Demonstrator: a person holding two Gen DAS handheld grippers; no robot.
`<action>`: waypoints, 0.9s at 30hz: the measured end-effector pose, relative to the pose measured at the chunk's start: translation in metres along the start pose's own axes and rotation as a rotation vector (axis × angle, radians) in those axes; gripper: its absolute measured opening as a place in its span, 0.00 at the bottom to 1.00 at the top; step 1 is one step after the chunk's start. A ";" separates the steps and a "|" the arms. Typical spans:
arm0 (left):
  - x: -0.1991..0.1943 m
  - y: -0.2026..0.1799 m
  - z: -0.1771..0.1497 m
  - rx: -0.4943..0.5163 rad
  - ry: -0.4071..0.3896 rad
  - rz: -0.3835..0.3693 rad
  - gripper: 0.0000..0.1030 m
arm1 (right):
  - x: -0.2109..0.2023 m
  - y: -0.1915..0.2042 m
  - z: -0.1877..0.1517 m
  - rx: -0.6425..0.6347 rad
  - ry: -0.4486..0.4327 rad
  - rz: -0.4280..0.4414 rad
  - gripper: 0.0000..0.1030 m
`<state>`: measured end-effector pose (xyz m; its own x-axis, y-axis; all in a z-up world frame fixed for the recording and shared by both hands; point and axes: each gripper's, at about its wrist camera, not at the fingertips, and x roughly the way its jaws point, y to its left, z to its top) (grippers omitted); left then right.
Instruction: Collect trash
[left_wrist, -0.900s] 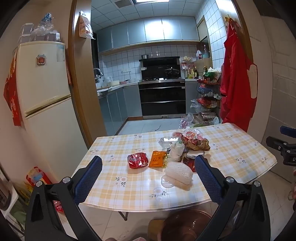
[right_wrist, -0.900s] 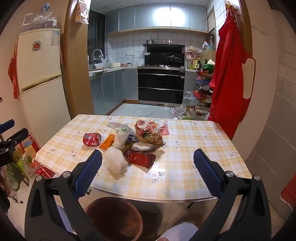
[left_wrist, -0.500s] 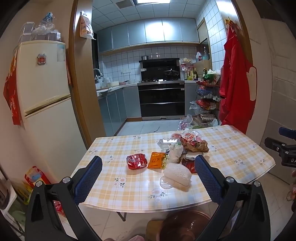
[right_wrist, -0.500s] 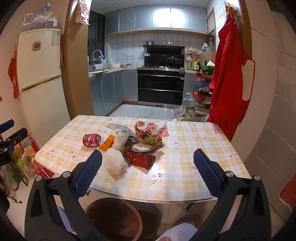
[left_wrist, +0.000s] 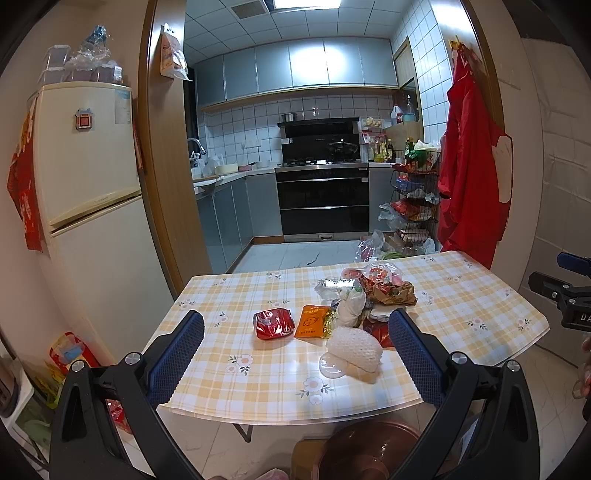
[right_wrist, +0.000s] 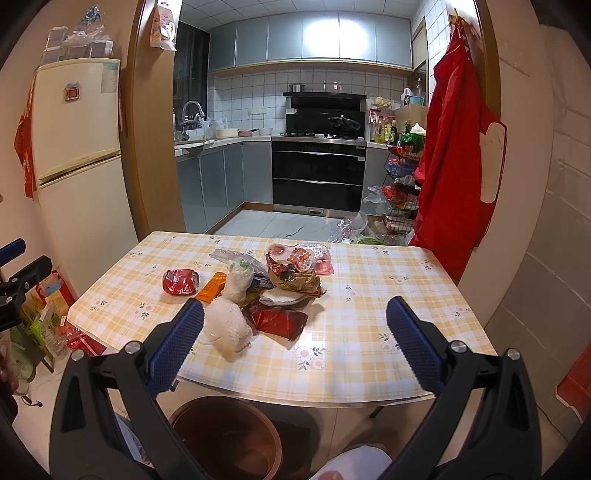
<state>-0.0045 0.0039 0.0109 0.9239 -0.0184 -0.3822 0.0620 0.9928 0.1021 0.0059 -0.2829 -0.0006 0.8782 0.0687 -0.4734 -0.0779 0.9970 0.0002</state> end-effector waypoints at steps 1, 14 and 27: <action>0.000 0.000 0.000 0.000 0.000 0.001 0.95 | 0.000 0.000 0.000 0.000 0.000 0.000 0.95; -0.003 -0.001 0.007 -0.006 -0.007 0.001 0.95 | -0.003 -0.004 0.004 -0.002 -0.005 -0.004 0.95; -0.006 0.003 0.005 -0.013 -0.021 -0.015 0.95 | -0.004 -0.004 0.006 -0.008 -0.001 -0.014 0.95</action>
<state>-0.0078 0.0066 0.0183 0.9306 -0.0359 -0.3644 0.0714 0.9939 0.0844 0.0057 -0.2874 0.0065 0.8794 0.0553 -0.4729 -0.0696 0.9975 -0.0129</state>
